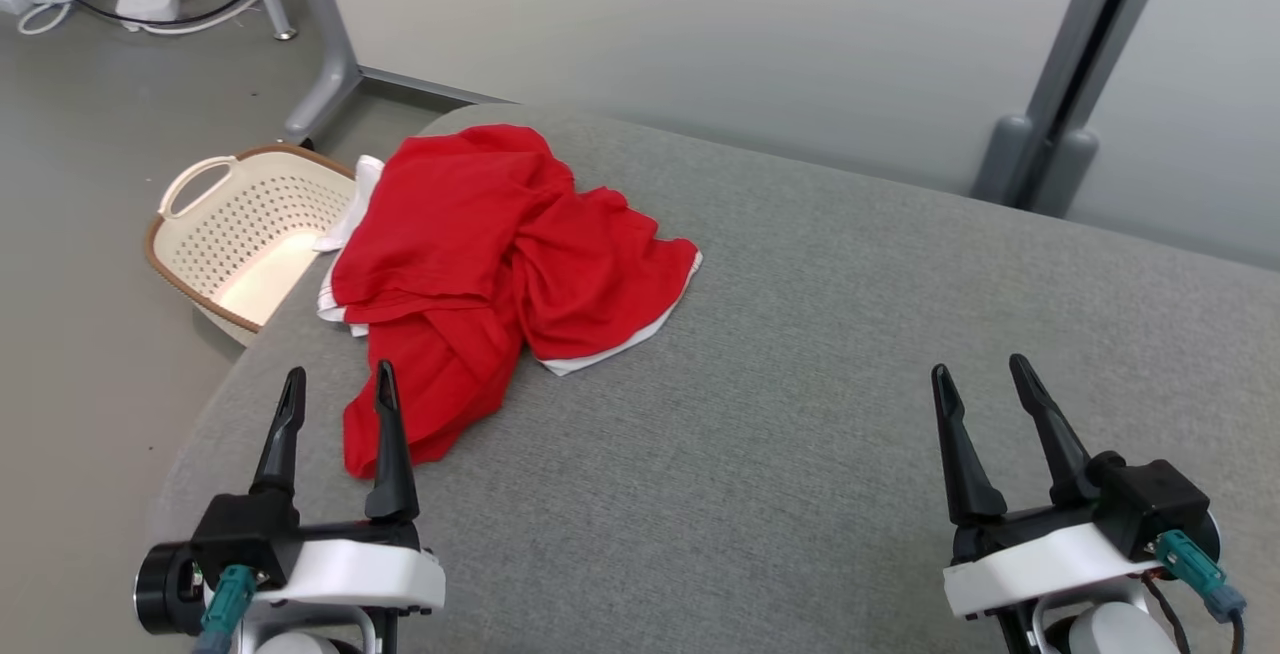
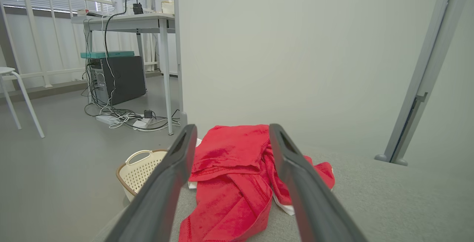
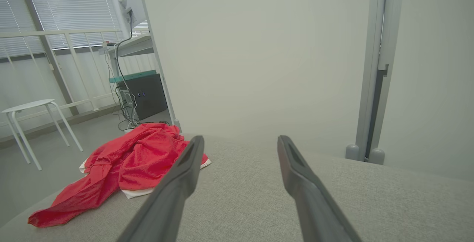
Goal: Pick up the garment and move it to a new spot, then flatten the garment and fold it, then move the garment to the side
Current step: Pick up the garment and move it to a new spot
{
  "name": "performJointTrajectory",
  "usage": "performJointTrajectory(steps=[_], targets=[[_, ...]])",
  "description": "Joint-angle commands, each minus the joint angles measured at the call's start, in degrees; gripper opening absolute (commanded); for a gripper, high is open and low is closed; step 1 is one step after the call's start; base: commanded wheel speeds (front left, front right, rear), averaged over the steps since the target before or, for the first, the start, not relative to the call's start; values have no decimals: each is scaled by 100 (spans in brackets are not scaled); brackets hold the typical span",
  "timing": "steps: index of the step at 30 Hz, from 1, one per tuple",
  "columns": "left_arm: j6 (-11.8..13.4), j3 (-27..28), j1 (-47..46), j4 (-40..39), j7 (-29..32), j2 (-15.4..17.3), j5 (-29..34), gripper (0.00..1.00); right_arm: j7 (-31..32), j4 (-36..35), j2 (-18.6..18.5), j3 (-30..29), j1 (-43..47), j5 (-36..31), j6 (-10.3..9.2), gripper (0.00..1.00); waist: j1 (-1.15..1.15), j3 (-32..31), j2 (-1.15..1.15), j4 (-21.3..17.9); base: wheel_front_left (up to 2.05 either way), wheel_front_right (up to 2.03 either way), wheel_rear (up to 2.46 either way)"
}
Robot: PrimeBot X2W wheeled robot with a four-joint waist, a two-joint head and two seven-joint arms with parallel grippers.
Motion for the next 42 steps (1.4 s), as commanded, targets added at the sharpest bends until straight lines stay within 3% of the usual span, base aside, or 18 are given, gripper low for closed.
performJointTrajectory(steps=[1, 4, 9, 14, 18, 23, 27, 34, 41, 42], targets=[[-103, 67, -153, 26, -12, 16, 40, 100, -6, -45, -57, -18, -78, -41, 0, 100, 0, 134, 0, -164, 0, 0, 0], [-263, 164, -288, 174, -7, 17, -215, 100, -6, -93, -120, -22, -109, -52, 0, 100, 0, 308, 0, -350, 0, 0, 0], [-635, 308, -840, 512, -8, 31, -114, 100, -6, -194, -312, -39, -227, -45, 0, 100, 0, 697, 0, -638, 0, 0, 0], [-1030, 209, -1678, 1253, 271, 291, -154, 100, -6, -292, -482, -178, -328, 21, 0, 100, 0, 1031, 0, -919, 0, 0, 0], [-1094, 263, -2197, 1527, 767, 491, -226, 100, -6, -371, -559, -278, -386, 64, 0, 100, 0, 1268, 0, -1096, 0, 0, 0], [-1157, 350, -3028, 2157, 1907, 895, -336, 100, -6, -461, -697, -311, -496, 111, 0, 100, 0, 1615, 0, -1377, 0, 0, 0], [-1059, 388, -3544, 2547, 2462, 1250, -239, 100, -6, -530, -719, -403, -612, 180, 0, 100, 0, 1891, 0, -1584, 0, 0, 0], [-938, 434, -4100, 3081, 2759, 1610, -147, 100, -6, -603, -840, -373, -713, 219, 0, 100, 0, 2207, 0, -1763, 0, 0, 0], [-866, 405, -4455, 3553, 2811, 1707, -140, 100, -6, -606, -881, -346, -801, 261, 0, 100, 0, 2387, 0, -1840, 0, 0, 0], [-861, 409, -4487, 3627, 2824, 1707, -157, 86, -6, -597, -880, -334, -796, 258, 0, 100, 0, 2398, 0, -1847, 0, 0, 0]])
